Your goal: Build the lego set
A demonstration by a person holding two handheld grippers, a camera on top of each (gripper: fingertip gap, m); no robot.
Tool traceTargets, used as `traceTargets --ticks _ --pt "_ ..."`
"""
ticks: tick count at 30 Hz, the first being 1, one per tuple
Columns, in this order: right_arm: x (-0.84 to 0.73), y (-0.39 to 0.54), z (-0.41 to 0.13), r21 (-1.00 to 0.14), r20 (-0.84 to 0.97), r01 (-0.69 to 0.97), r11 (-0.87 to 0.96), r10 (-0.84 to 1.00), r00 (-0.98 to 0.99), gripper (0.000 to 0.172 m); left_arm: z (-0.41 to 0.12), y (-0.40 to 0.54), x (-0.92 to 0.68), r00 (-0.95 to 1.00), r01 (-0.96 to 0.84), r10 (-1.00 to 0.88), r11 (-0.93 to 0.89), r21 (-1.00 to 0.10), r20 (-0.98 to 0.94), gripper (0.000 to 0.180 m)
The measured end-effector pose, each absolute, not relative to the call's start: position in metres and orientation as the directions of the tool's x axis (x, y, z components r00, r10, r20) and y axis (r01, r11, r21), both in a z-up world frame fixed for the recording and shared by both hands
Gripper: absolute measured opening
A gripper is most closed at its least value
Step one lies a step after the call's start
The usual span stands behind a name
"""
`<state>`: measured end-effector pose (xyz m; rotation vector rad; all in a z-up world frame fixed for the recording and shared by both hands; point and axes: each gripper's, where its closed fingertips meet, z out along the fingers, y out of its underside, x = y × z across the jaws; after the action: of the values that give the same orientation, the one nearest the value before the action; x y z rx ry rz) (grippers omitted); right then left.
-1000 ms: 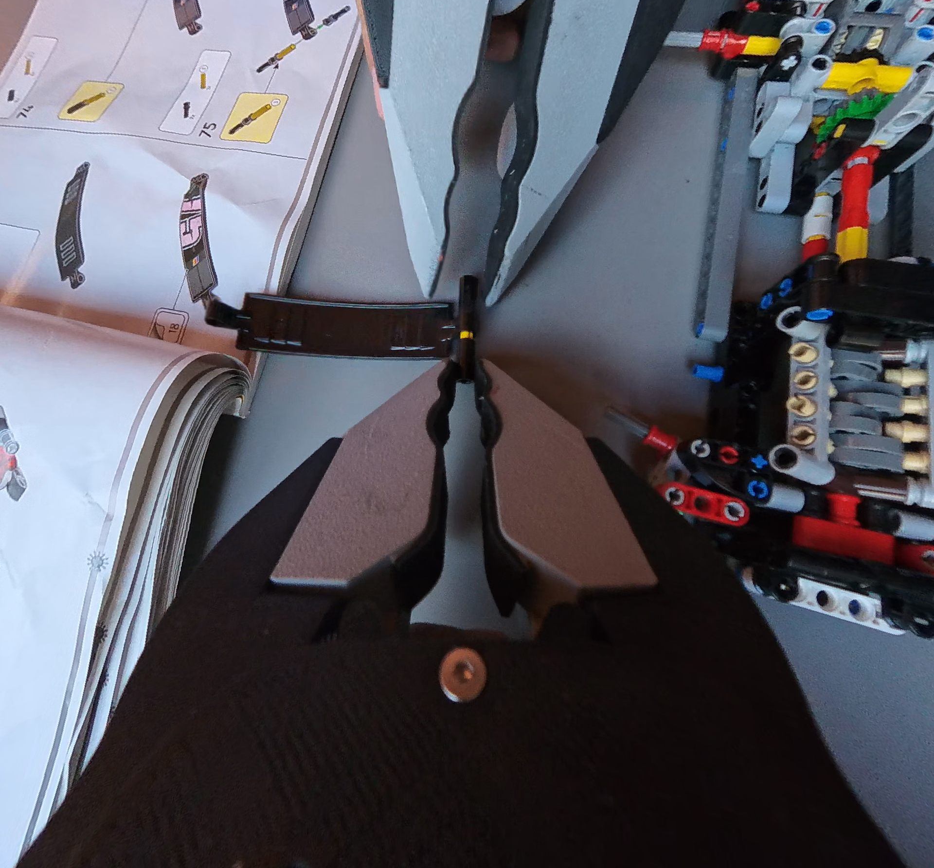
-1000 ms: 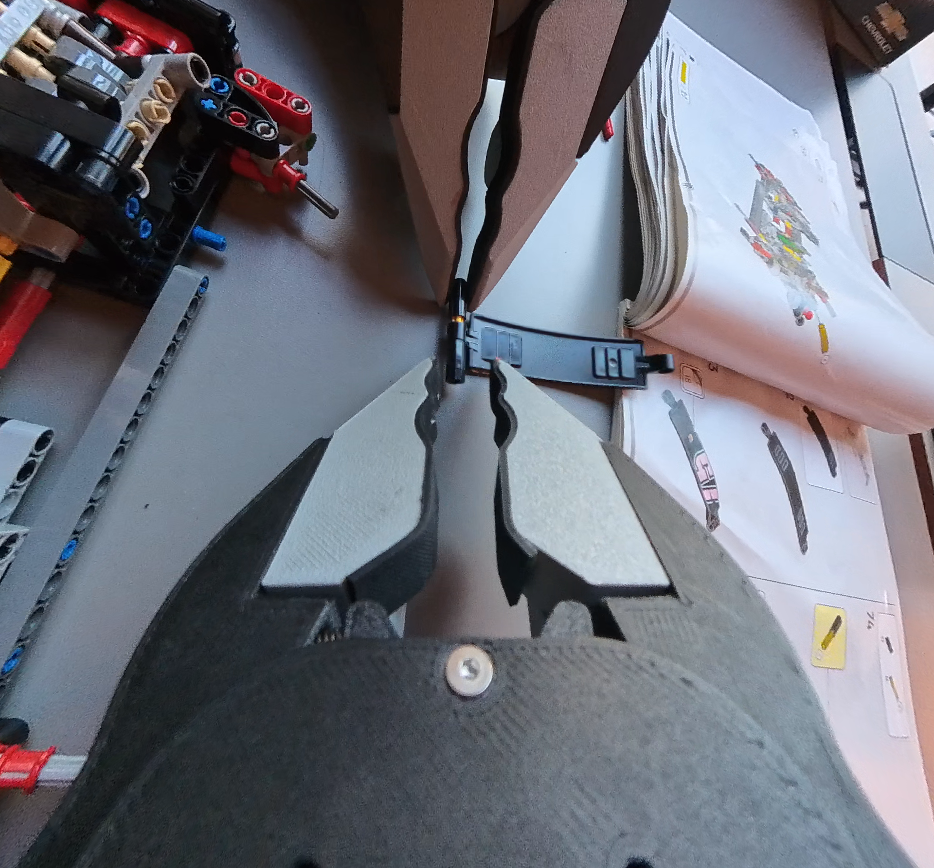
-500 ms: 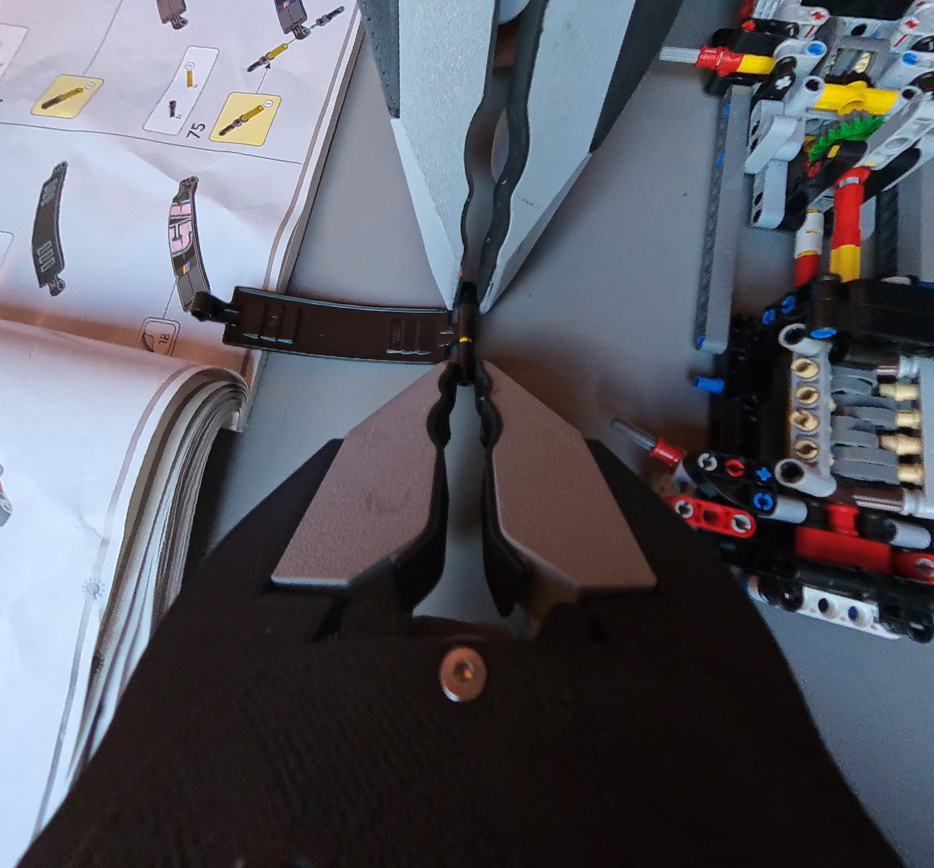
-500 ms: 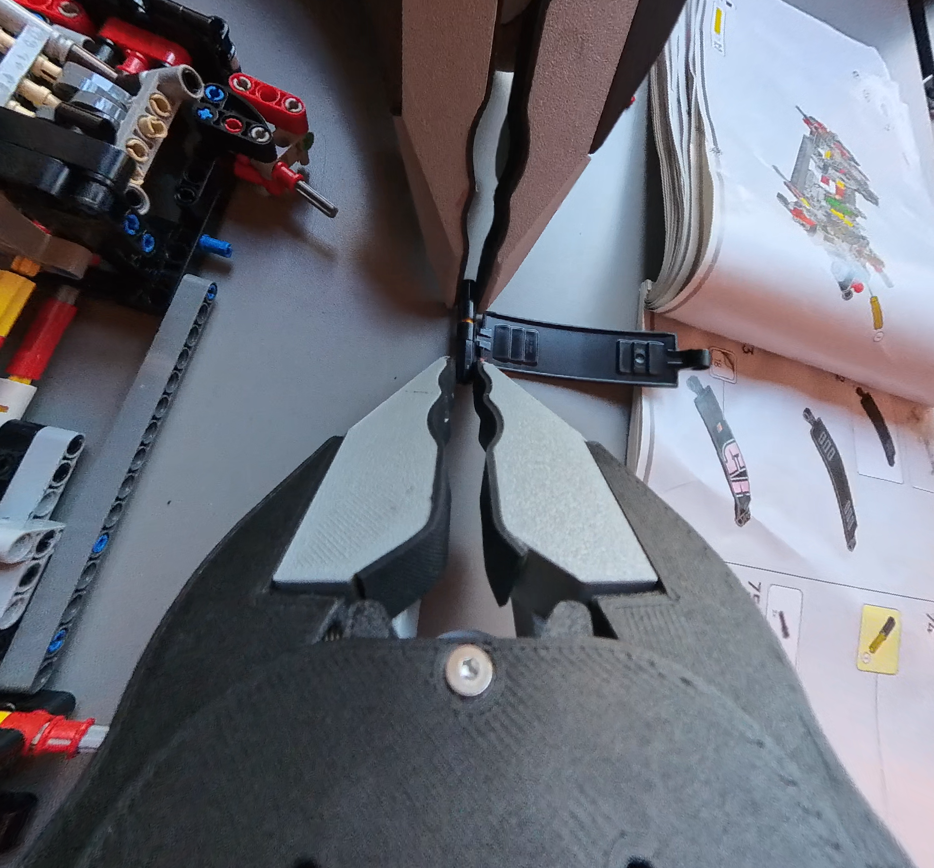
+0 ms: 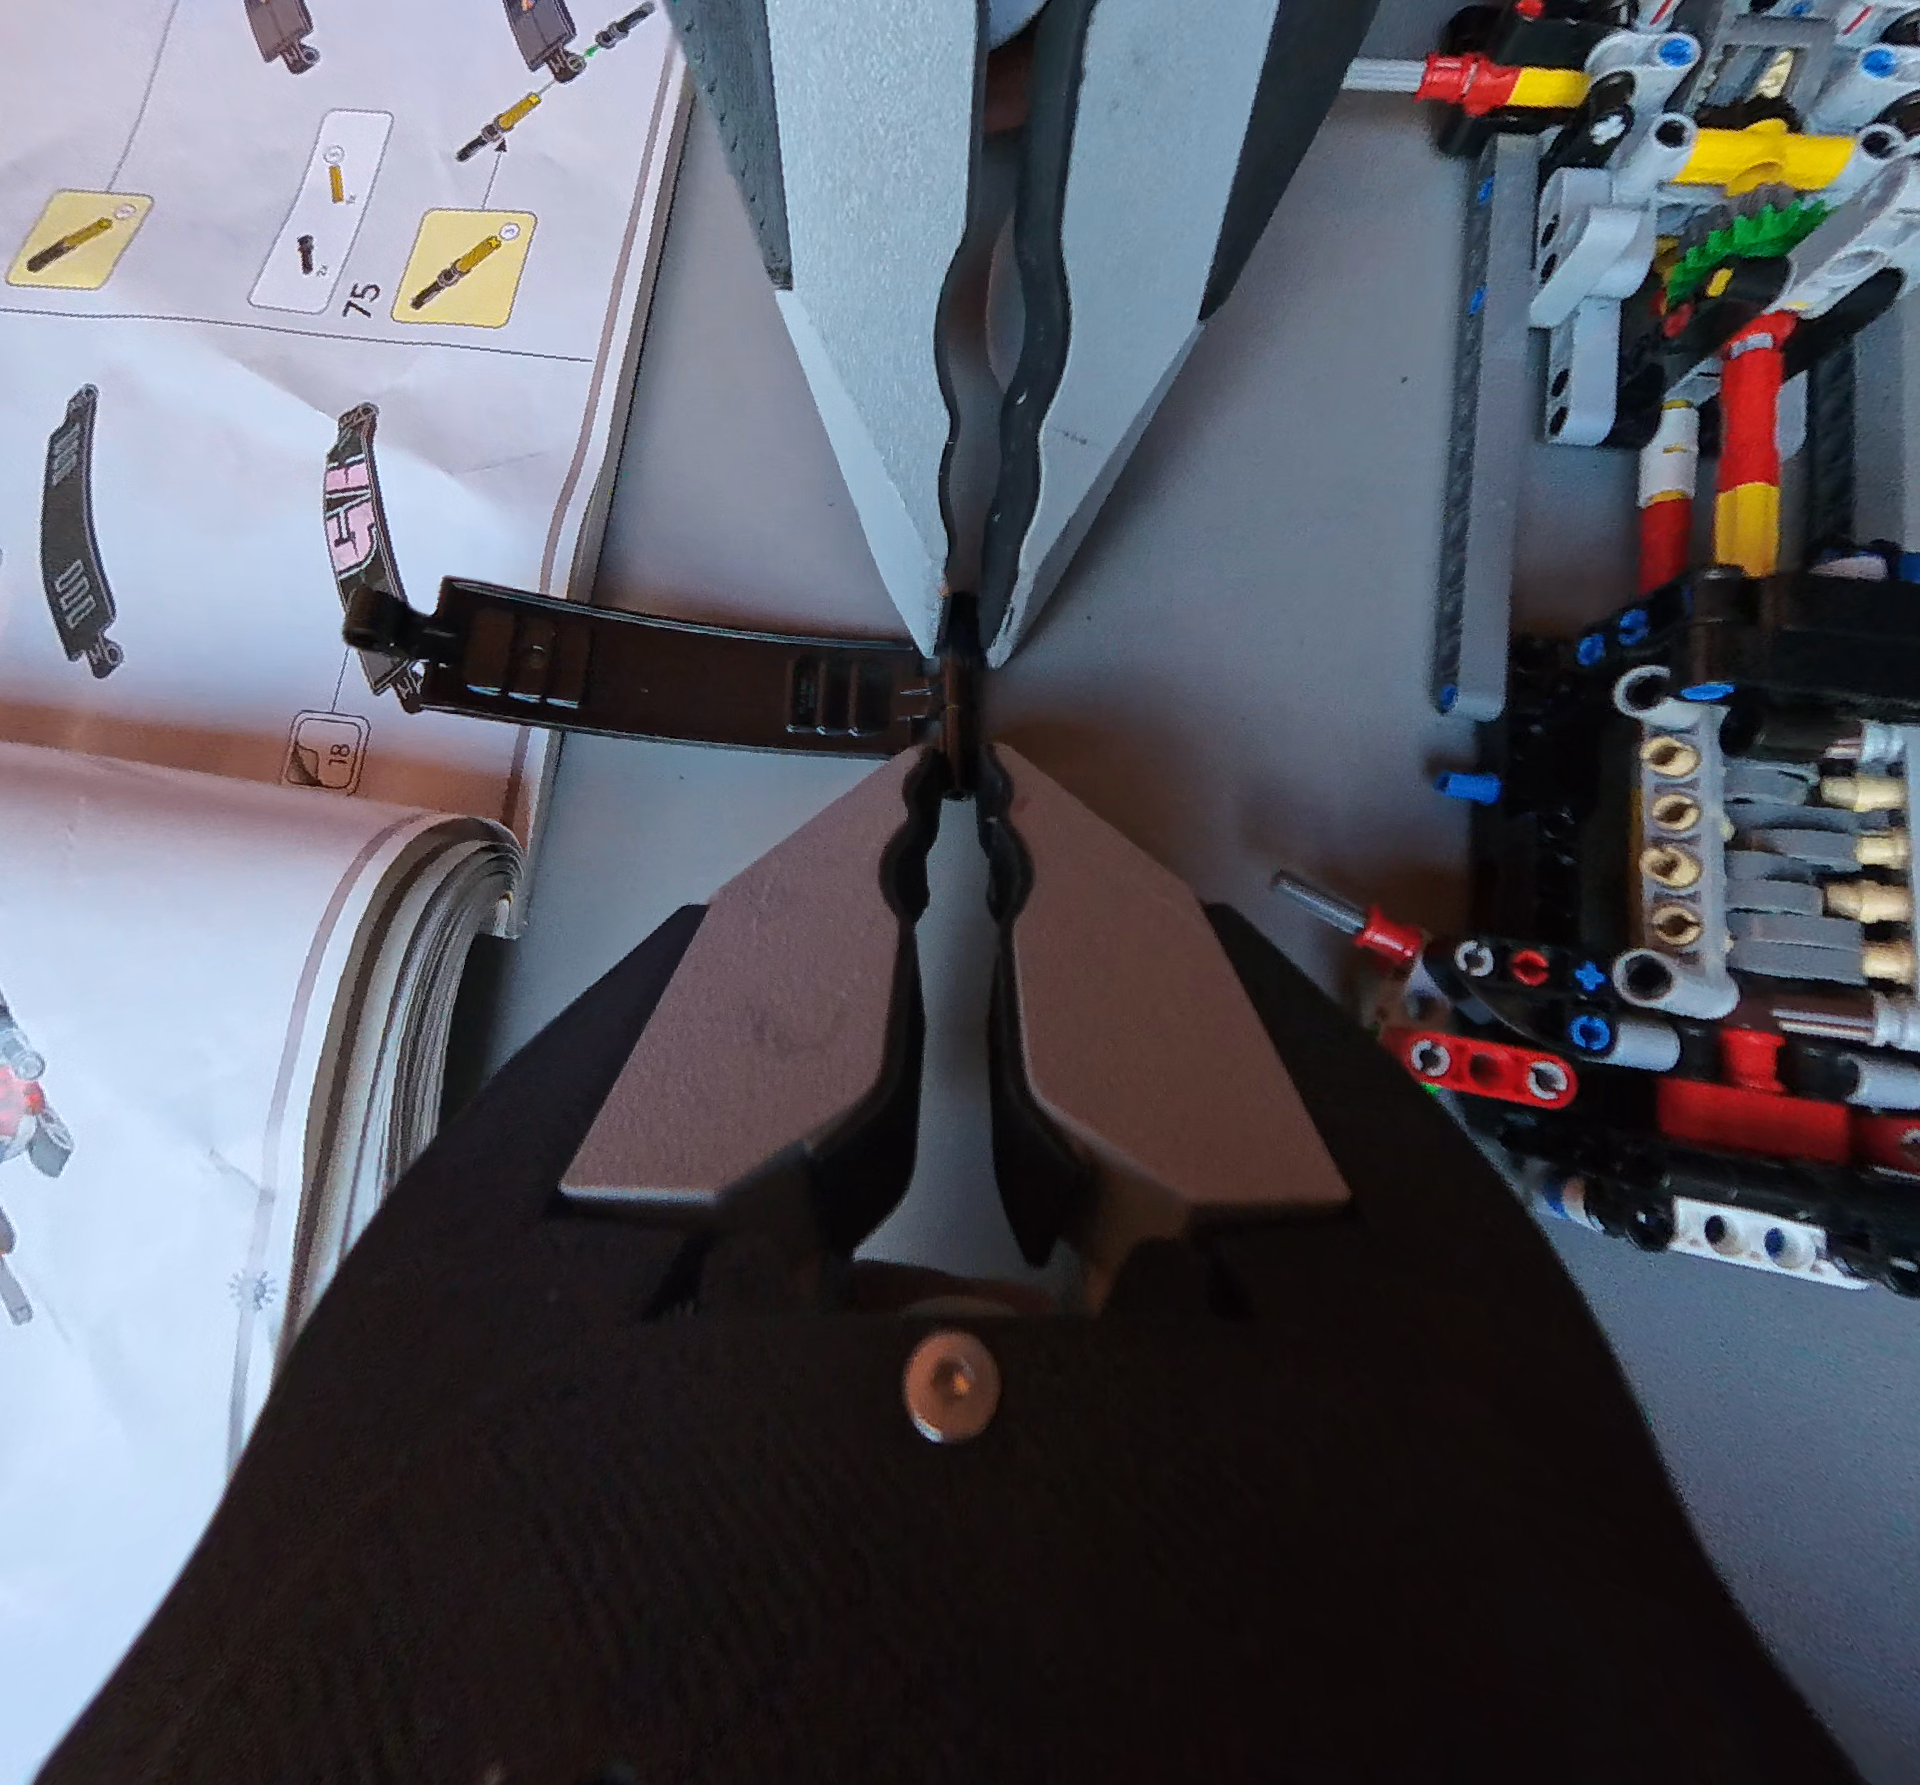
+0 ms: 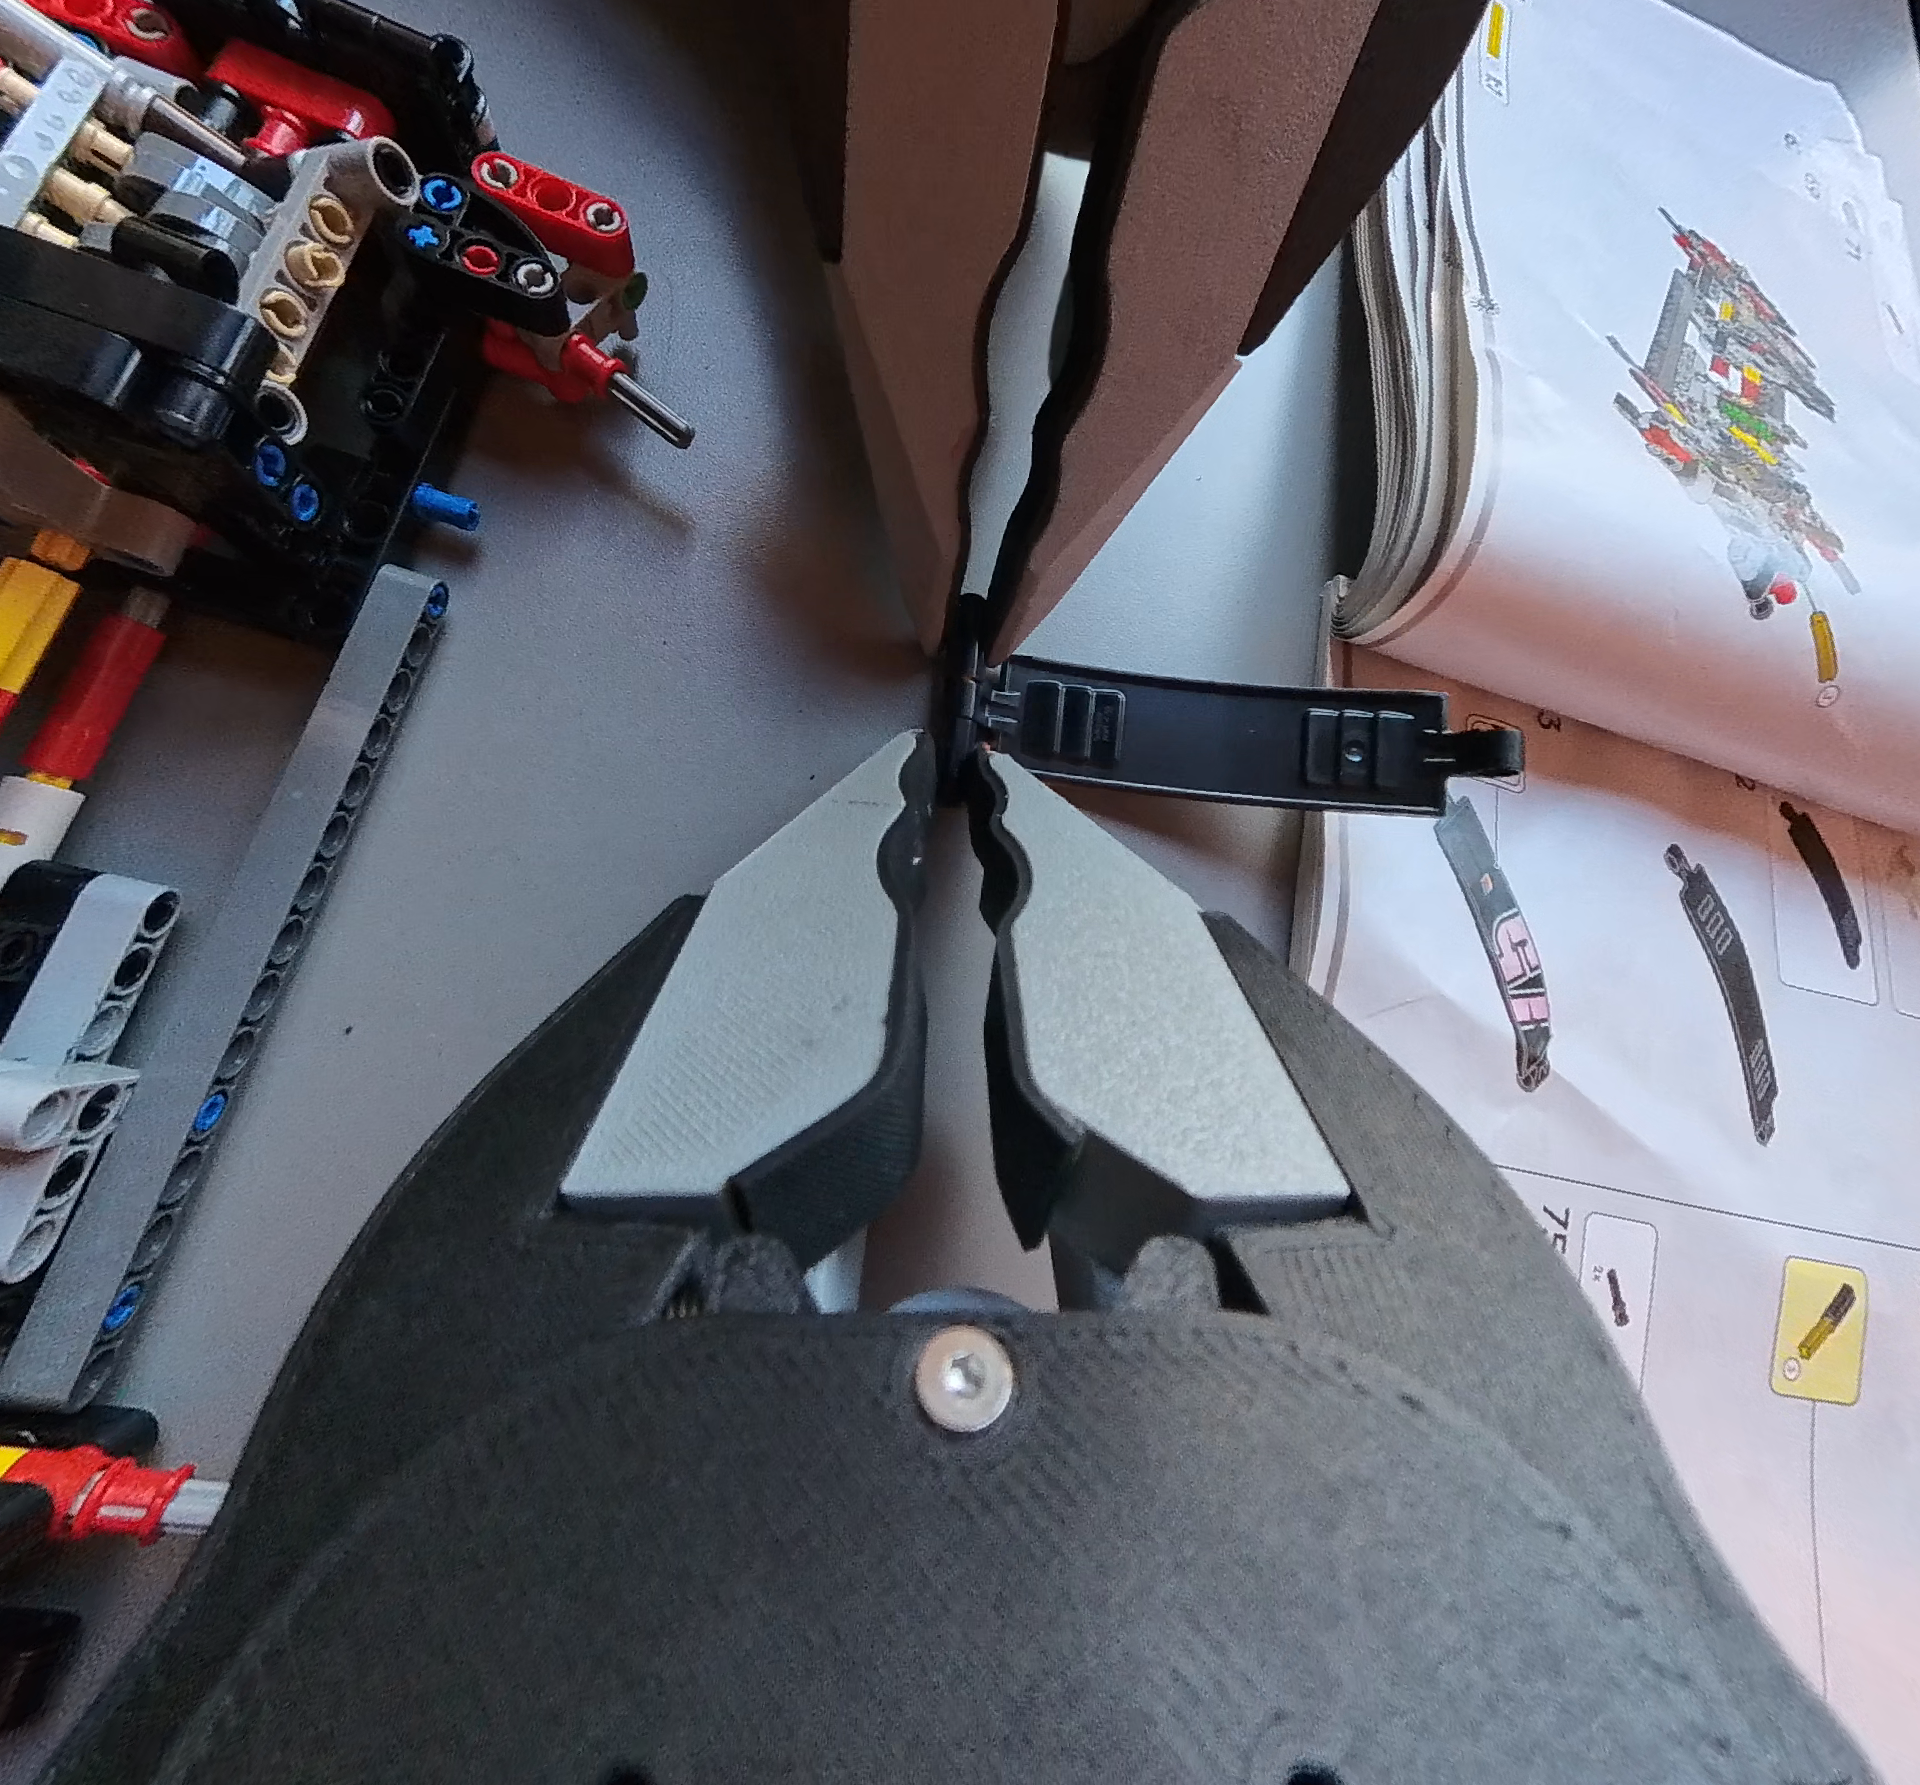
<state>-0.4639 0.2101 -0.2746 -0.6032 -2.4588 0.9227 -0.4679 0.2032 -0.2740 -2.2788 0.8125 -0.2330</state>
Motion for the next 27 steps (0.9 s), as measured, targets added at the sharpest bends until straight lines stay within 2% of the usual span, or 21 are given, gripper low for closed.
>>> traceTargets --ticks 7,14,19,21,23,26,27 --pt "-0.464 0.210 -0.275 -0.667 0.289 0.208 0.715 0.506 -0.813 0.002 -0.275 0.203 -0.467 0.705 -0.624 -0.697 -0.522 -0.581 -0.130 0.002" --pt "-0.466 0.207 -0.272 -0.672 0.267 0.209 0.711 0.496 -0.826 0.000 -0.274 0.204 -0.467 0.701 -0.642 -0.698 -0.530 -0.554 -0.144 0.001" --pt "-0.465 0.208 -0.274 -0.700 0.247 0.219 0.680 0.518 -0.819 0.002 -0.274 0.202 -0.469 0.753 -0.535 -0.653 -0.538 -0.651 -0.080 0.003" --pt "-0.467 0.213 -0.273 -0.683 0.327 0.182 0.707 0.519 -0.790 0.005 -0.274 0.204 -0.472 0.781 -0.469 -0.623 -0.548 -0.692 -0.036 0.004" --pt "-0.469 0.215 -0.270 -0.676 0.411 0.121 0.727 0.508 -0.757 0.015 -0.271 0.205 -0.476 0.795 -0.432 -0.606 -0.531 -0.729 -0.030 0.004" --pt "-0.468 0.215 -0.259 -0.727 0.389 0.110 0.678 0.539 -0.747 0.024 -0.271 0.199 -0.479 0.797 -0.428 -0.604 -0.542 -0.723 -0.020 0.031" --pt "-0.467 0.217 -0.258 -0.743 0.365 0.123 0.658 0.553 -0.749 0.026 -0.271 0.197 -0.480 0.793 -0.435 -0.609 -0.536 -0.724 -0.026 0.030"
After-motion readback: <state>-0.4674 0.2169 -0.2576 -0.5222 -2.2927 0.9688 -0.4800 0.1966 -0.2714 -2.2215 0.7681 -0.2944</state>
